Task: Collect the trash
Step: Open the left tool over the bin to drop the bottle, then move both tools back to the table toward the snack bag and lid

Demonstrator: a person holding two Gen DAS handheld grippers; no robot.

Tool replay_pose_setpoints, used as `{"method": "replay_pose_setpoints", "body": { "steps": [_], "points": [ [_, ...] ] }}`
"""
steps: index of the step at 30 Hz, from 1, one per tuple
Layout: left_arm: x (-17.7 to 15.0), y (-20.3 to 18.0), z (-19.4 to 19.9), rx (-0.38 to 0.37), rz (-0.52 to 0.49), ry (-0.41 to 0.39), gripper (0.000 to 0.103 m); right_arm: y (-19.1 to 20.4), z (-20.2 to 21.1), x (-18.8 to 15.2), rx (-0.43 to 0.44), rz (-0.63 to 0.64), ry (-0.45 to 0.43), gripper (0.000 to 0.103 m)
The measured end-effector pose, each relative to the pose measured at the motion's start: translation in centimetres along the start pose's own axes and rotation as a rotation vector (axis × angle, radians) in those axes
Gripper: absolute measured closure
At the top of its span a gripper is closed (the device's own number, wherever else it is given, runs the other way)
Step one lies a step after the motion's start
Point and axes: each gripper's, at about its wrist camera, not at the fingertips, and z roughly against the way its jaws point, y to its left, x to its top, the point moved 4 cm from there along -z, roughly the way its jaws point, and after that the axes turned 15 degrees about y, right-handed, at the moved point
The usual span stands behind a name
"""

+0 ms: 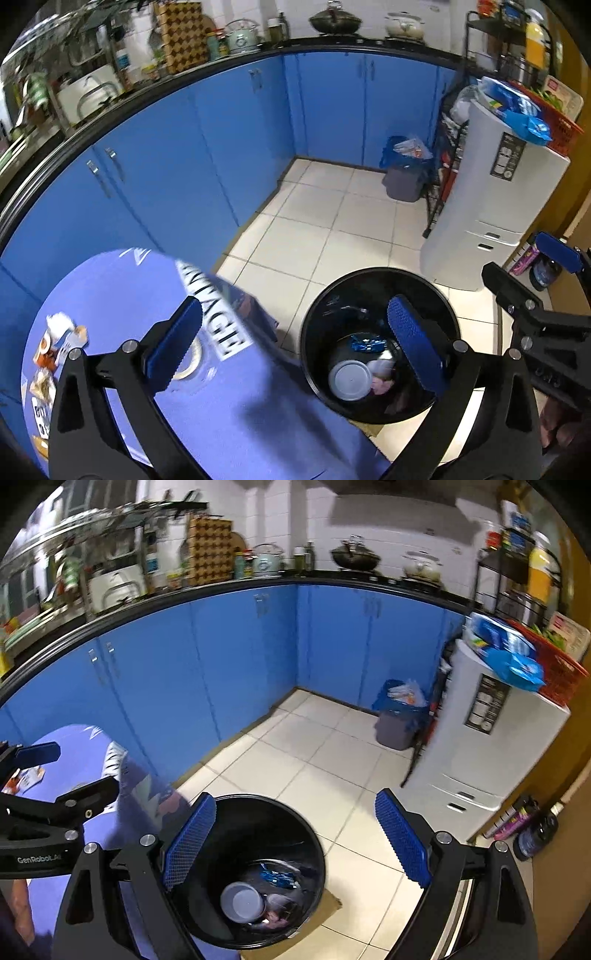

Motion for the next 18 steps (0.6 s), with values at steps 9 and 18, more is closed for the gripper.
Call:
{"method": "replay_pose_setpoints", "body": {
  "steps": [9, 18],
  "points": [
    [-5.1, 9.2, 0.0, 0.1, 0.155, 0.033, 0.004, 9.2, -1.3, -0.5, 0.138, 0.151, 0.043, 0.017],
    [-11.2, 19.8, -0.2, 0.199, 0.332, 0.077, 0.004, 18.8, -3.0, -1.2, 0.283, 0.293, 0.121, 0.017]
  ]
}}
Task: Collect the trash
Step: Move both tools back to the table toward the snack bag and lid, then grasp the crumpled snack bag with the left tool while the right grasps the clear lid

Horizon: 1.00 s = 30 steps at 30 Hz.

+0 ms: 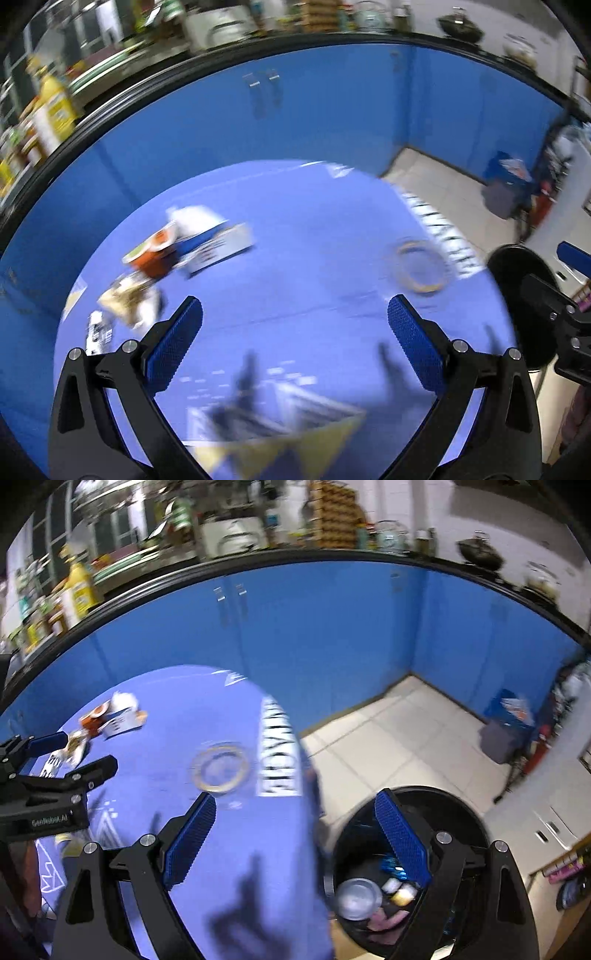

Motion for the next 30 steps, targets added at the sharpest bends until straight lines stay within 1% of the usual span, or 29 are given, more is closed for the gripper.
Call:
{"method": "replay_pose_setpoints", "body": {
  "steps": [3, 7, 9, 12, 16, 20, 25, 26, 27, 28, 30],
  "points": [
    [-0.5, 4.2, -1.2, 0.024, 0.068, 0.024, 0.004, 2.6, -1.6, 0.9, 0.018, 0.046, 0.027, 0.017],
    [-0.6, 8.2, -2.8, 0.039, 0.127, 0.052, 0.004, 5.4, -4.0, 2.1, 0.007, 0.1, 0.065, 0.017],
    [-0.5, 10.0, -3.5, 0.049, 0.15, 0.061, 0.004, 6.0, -5.0, 2.5, -0.011, 0.111, 0.082, 0.017],
    [-0.6, 12.7, -5.0, 0.033, 0.187, 0.083, 0.004, 6.6, -6.3, 3.2, -0.054, 0.114, 0.108, 0.017],
    [-0.5, 14.9, -6.9, 0.021, 0.2, 0.109, 0.004, 6.5, -7.7, 3.6, -0.061, 0.092, 0.15, 0.017],
    [0.0, 16.1, -8.7, 0.006, 0.202, 0.138, 0.004, 6.4, -9.2, 3.9, -0.068, 0.072, 0.186, 0.017],
    [0.4, 17.0, -9.8, 0.015, 0.207, 0.132, 0.004, 6.5, -10.2, 4.3, -0.039, 0.061, 0.201, 0.016],
    [0.4, 17.1, -9.8, 0.003, 0.21, 0.13, 0.007, 6.5, -10.3, 4.4, -0.029, 0.057, 0.203, 0.016],
    [0.3, 17.2, -9.9, -0.012, 0.212, 0.128, 0.015, 6.6, -10.3, 4.4, -0.028, 0.06, 0.2, 0.016],
    [0.2, 17.3, -9.8, -0.025, 0.212, 0.125, 0.017, 6.8, -10.3, 4.4, -0.026, 0.066, 0.198, 0.016],
    [0.0, 17.2, -9.6, -0.033, 0.21, 0.118, 0.027, 7.3, -10.3, 4.4, -0.021, 0.086, 0.192, 0.017]
  ]
}}
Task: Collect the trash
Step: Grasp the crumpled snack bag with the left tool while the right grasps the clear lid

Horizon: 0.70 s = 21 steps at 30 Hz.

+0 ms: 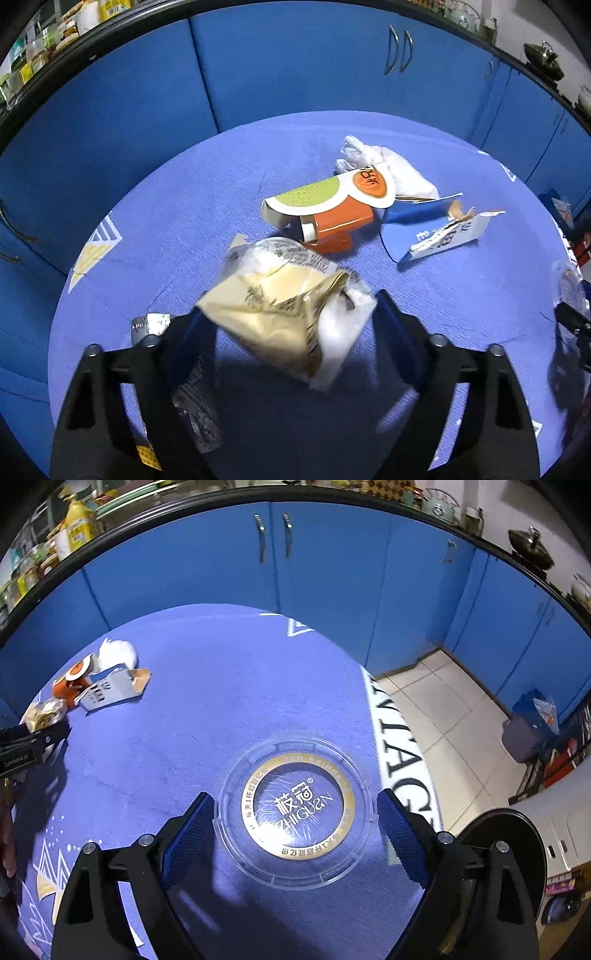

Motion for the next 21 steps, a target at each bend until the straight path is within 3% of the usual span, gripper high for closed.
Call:
{"method": "replay_pose_setpoints", "body": {
  "steps": [1, 3, 8, 21],
  "points": [
    [-0.2, -0.2, 0.3, 0.003, -0.007, -0.004, 0.029, 0.3, 0.1, -0.1, 0.0, 0.009, -0.004, 0.017],
    [-0.6, -0.4, 0.6, 0.007, -0.019, -0.009, 0.042, 1.1, 0.3, -0.3, -0.001, 0.034, -0.009, 0.017],
    [-0.9, -1.3, 1.5, -0.014, -0.052, -0.018, 0.05, 2.5, 1.0, -1.1, -0.01, 0.091, -0.022, 0.017],
    [-3.9, -6.2, 4.4, -0.04, -0.197, -0.05, 0.056, 2.9, 4.1, -3.2, -0.033, 0.164, -0.068, 0.017]
  ]
}}
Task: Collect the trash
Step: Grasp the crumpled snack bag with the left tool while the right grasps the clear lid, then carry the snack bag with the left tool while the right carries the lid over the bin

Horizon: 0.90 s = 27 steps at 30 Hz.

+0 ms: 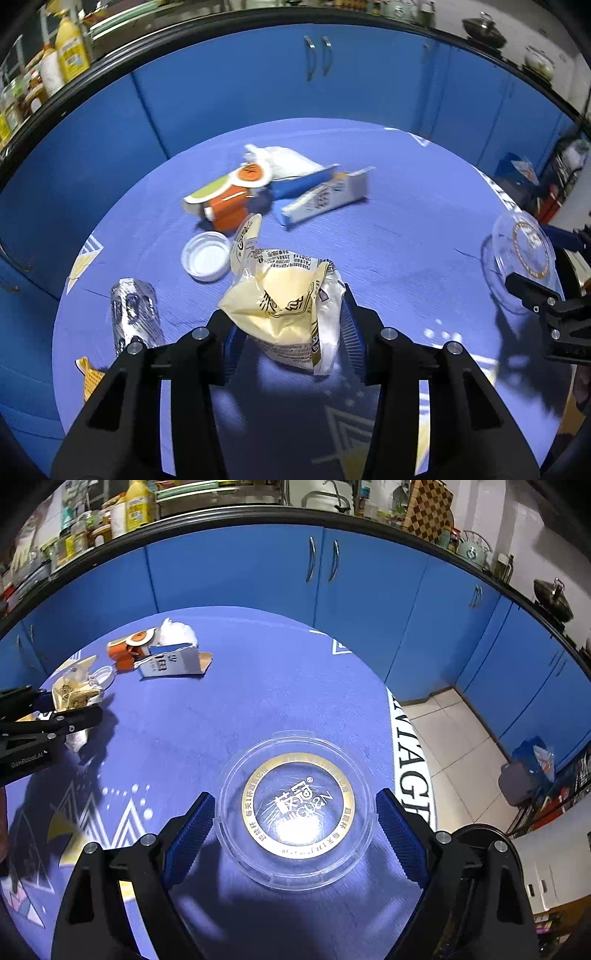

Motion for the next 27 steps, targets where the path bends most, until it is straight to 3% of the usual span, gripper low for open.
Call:
{"method": "replay_pose_setpoints", "body": {
  "steps": [14, 27],
  "points": [
    [-1.7, -6.8, 3.4, -0.009, -0.149, -0.057, 0.057, -0.3, 4.3, -2.4, -0.049, 0.054, -0.087, 0.017],
    [-1.3, -12.3, 5.7, -0.004, -0.281, -0.116, 0.057, -3.5, 7.7, -4.6, -0.131, 0.058, -0.139, 0.017]
  ]
}}
